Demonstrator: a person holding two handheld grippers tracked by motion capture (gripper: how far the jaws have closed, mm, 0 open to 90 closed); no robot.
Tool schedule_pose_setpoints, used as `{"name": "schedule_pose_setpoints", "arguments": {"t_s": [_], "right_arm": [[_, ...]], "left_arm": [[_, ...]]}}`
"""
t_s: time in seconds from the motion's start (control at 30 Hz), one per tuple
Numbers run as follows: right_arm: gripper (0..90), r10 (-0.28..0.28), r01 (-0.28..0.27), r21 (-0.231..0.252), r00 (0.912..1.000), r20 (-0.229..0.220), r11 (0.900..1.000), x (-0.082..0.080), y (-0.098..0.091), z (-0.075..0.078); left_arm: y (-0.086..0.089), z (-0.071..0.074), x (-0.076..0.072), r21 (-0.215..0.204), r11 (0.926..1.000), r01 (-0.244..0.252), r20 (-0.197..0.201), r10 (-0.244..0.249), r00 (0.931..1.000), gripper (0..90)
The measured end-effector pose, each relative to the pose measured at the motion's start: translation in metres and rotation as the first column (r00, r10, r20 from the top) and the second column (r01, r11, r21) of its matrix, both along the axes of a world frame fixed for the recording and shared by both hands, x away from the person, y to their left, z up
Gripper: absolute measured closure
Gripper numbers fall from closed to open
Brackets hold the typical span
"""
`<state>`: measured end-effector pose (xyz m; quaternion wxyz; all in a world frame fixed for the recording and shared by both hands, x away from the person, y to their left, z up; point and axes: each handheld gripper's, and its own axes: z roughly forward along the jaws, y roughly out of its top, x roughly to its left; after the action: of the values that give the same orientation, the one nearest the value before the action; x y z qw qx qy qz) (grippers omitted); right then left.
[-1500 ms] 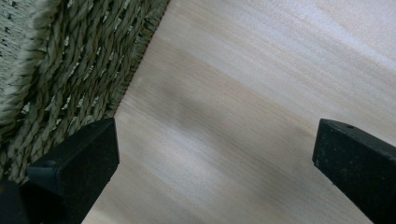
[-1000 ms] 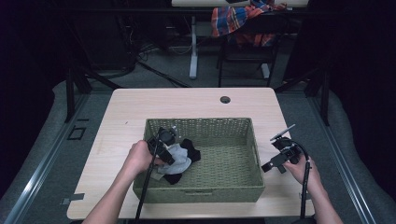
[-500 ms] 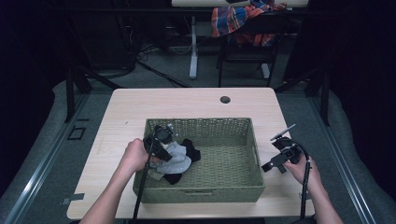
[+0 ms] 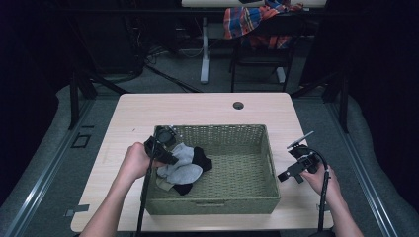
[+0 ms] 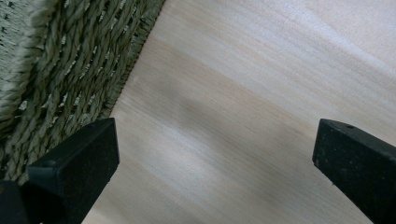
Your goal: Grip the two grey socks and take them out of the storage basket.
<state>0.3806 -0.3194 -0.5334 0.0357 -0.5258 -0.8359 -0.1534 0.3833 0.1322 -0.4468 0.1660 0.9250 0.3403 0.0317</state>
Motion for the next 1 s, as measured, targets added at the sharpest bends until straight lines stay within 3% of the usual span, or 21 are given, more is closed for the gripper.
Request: {"name": "schedule_pose_setpoints", "arguments": {"t_s": [0.07, 0.1, 0.47, 0.53, 0.63, 0.87, 0.93, 1.0], "right_arm": [[0.2, -0.003, 0.003, 0.017, 1.0, -0.003, 0.9998, 0.0, 0.0, 0.0], [0.2, 0.027, -0.028, -0.008, 0.9995, -0.017, 0.9996, 0.001, -0.001, 0.002], [0.2, 0.012, -0.012, -0.002, 0.9999, -0.002, 0.9999, 0.0, 0.001, 0.0], [0.2, 0.044, -0.045, -0.022, 0.9989, -0.016, 0.9988, 0.002, -0.001, 0.002], [0.2, 0.026, -0.026, -0.01, 0.9996, -0.011, 0.9996, 0.001, 0.0, 0.002], [0.2, 0.039, -0.04, -0.023, 0.9991, -0.014, 0.9989, 0.002, 0.0, 0.002], [0.2, 0.013, -0.013, -0.007, 0.9999, 0.001, 0.9999, 0.0, 0.001, 0.0], [0.2, 0.044, -0.045, -0.029, 0.9988, -0.022, 0.9986, 0.002, 0.0, 0.001]], "left_arm": [[0.002, 0.002, 0.0, 0.002, 1.0, -0.003, 0.005, 0.003, 1.0, 78.7], [0.003, 0.003, 0.0, -0.002, 1.0, -0.004, 0.01, 0.004, 0.9999, 78.6], [0.005, 0.005, 0.001, 0.002, 1.0, -0.003, 0.002, 0.003, 1.0, 78.8], [0.006, 0.008, 0.0, -0.009, 0.9999, -0.009, 0.013, 0.009, 0.9999, 78.9], [0.01, 0.016, -0.001, -0.015, 0.9998, -0.012, 0.026, 0.013, 0.9996, 79.0], [0.015, 0.026, -0.004, -0.03, 0.9994, -0.016, 0.052, 0.017, 0.9985, 79.2], [0.015, 0.03, -0.005, -0.038, 0.9992, -0.015, 0.061, 0.017, 0.998, 79.2], [0.016, 0.034, -0.006, -0.044, 0.9989, -0.014, 0.068, 0.017, 0.9975, 79.2]]}}
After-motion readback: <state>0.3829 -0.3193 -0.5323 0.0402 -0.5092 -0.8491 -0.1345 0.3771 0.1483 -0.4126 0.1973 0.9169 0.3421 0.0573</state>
